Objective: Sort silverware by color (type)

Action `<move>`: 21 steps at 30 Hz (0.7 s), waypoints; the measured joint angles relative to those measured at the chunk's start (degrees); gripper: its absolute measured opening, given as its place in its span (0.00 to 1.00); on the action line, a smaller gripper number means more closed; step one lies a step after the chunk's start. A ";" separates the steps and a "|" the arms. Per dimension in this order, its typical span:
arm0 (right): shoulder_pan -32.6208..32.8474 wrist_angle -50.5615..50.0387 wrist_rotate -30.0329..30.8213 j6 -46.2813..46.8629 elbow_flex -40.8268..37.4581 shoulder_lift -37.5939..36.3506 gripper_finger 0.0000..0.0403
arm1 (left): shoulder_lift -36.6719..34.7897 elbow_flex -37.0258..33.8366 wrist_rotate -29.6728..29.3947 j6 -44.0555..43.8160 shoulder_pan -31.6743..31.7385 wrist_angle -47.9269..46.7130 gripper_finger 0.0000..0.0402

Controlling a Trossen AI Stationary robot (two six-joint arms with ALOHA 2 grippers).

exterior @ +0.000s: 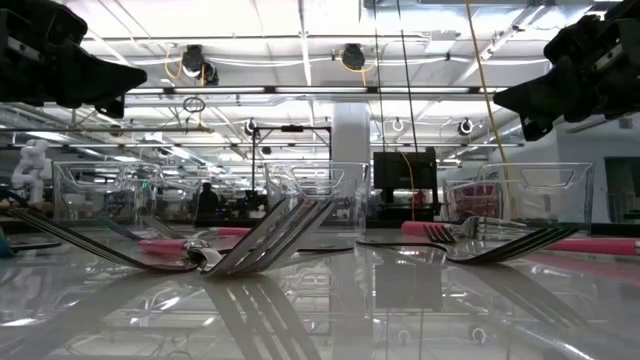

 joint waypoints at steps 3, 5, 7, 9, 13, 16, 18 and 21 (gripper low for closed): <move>0.00 -0.09 -0.06 0.00 -0.02 -0.02 0.00 | 0.00 -0.01 0.00 0.01 0.00 -0.01 0.00; 0.01 0.00 -0.03 -0.01 0.00 -0.01 0.00 | 0.00 0.00 -0.01 0.00 -0.01 0.01 0.00; 0.02 0.17 0.00 -0.24 -0.02 -0.01 0.00 | 0.00 0.00 -0.02 0.01 -0.01 0.00 0.00; 0.02 0.20 0.00 -0.44 -0.02 0.00 0.00 | 0.01 -0.01 -0.02 0.00 -0.01 0.00 0.00; 0.02 0.36 0.04 -2.30 0.37 -0.01 0.00 | 0.00 -0.01 -0.02 0.00 -0.01 0.01 0.00; 0.02 -0.47 -0.02 -3.73 1.86 0.26 0.00 | 0.00 0.00 -0.02 0.00 0.00 -0.01 0.00; 0.02 -1.35 -0.01 -5.19 3.30 0.59 0.00 | 0.02 -0.01 -0.02 0.02 0.00 -0.01 0.00; 0.02 -1.00 -0.02 -7.39 6.47 1.48 0.00 | 0.01 0.00 -0.02 0.00 0.00 -0.01 0.00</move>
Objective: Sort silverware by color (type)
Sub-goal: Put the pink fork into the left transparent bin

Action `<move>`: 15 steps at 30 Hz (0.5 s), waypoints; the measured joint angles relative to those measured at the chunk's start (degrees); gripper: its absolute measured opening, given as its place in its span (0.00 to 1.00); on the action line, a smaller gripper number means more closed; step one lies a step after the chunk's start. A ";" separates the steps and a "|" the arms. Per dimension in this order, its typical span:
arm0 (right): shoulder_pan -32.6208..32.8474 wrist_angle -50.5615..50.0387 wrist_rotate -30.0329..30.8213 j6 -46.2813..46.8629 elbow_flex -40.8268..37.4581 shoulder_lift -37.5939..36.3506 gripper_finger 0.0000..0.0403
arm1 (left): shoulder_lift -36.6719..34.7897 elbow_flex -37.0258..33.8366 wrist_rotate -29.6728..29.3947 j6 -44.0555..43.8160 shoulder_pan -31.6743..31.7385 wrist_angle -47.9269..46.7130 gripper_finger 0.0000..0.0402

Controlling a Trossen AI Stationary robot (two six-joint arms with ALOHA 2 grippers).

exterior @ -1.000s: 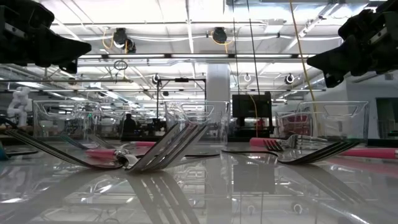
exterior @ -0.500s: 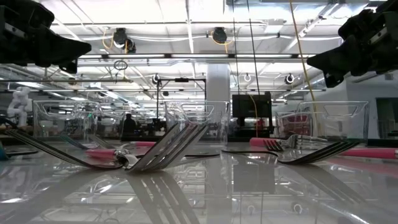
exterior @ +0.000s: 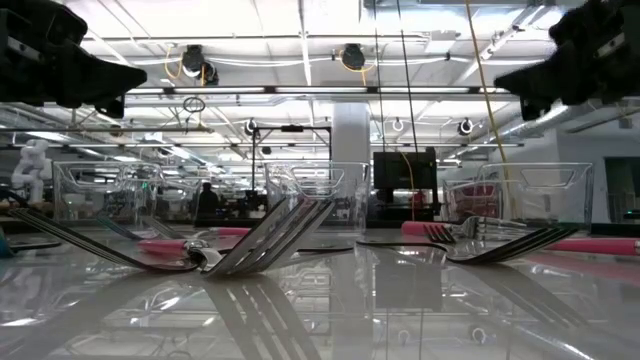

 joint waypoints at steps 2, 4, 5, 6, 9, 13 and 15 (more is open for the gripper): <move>0.00 -1.38 -0.01 -0.91 2.35 1.11 0.00 | -0.01 0.00 0.02 0.00 0.00 0.02 0.00; 0.00 -3.50 -0.09 -1.44 5.20 2.29 0.00 | -0.01 -0.01 0.02 0.02 -0.02 0.00 0.00; 0.00 -4.28 -0.07 -1.60 6.83 2.90 0.00 | -0.01 -0.01 0.02 0.00 -0.02 0.02 0.00; 0.00 -5.12 -0.08 -1.61 8.48 3.60 0.00 | -0.01 -0.01 0.02 0.00 -0.02 0.02 0.00; 0.00 -9.79 -0.15 -0.71 13.22 5.96 0.00 | -0.01 0.00 0.02 0.01 -0.02 0.01 0.00; 0.00 -11.96 -0.15 -0.27 18.75 9.39 0.00 | 0.01 -0.01 0.00 0.00 -0.02 0.02 0.00; 0.00 -12.82 -0.15 -0.87 21.60 11.14 0.00 | -0.01 0.00 0.00 0.00 -0.01 0.00 0.00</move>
